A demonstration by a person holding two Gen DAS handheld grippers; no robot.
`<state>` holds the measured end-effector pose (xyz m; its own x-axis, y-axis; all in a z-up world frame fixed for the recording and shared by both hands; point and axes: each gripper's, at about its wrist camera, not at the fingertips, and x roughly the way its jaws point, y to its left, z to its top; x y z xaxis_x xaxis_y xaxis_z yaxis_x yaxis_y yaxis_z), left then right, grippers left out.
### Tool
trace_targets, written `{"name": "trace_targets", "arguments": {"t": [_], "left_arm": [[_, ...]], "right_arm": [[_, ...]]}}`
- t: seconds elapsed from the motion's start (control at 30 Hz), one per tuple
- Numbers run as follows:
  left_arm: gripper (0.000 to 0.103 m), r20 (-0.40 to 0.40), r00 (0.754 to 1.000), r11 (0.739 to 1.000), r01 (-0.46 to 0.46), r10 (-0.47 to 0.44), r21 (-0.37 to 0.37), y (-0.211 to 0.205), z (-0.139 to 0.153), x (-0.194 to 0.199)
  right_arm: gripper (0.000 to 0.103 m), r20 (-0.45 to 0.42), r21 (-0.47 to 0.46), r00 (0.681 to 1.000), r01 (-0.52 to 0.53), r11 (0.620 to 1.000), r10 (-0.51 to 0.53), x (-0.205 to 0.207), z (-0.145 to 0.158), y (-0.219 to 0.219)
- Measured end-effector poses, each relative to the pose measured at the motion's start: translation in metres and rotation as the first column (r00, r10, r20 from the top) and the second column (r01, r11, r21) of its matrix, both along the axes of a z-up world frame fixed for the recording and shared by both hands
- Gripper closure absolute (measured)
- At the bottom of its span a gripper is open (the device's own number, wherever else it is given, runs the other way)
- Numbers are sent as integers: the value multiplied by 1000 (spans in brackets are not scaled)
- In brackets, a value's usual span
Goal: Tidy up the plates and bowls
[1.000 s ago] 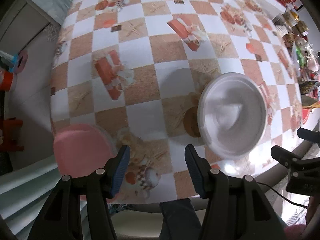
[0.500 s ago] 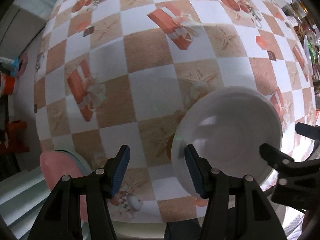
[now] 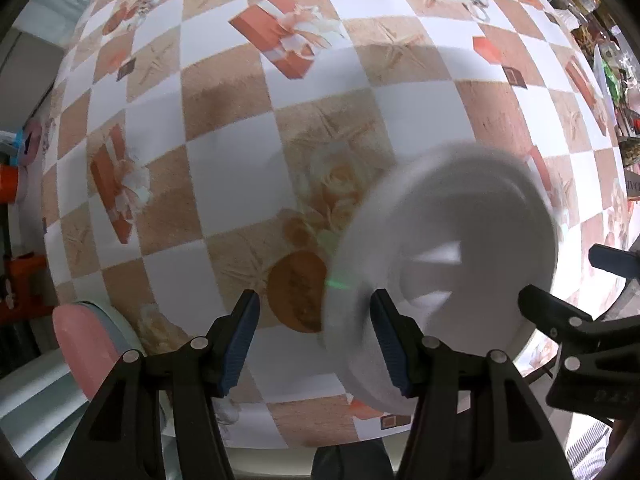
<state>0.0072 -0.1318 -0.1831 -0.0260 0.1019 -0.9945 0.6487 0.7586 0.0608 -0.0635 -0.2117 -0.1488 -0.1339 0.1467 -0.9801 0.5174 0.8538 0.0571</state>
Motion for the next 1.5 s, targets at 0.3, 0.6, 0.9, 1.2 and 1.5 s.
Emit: {"name": "trace_targets", "arguments": {"t": [0.3,0.6,0.9,1.2,1.5], "left_arm": [[41,-3,999,999,-36,36,16,11,-6,0],[41,-15,999,999,-51,51,4,8,-11,18],[41,-24,999,999,-41,41,3,-3,-12,26],[73,-74,997,999,-27,25,-28,-5,-20,31],[77,-76,996,998,51,-54,-47,3,-12,18]], "right_arm": [[1,1,16,1000,-21,1000,21,13,-16,5],[1,1,28,1000,7,1000,-7,15,-23,6],[0,13,42,1000,21,999,-21,12,-42,9],[11,-9,84,1000,-9,996,9,32,-38,7],[74,2,183,1000,4,983,-4,39,-29,26]]}}
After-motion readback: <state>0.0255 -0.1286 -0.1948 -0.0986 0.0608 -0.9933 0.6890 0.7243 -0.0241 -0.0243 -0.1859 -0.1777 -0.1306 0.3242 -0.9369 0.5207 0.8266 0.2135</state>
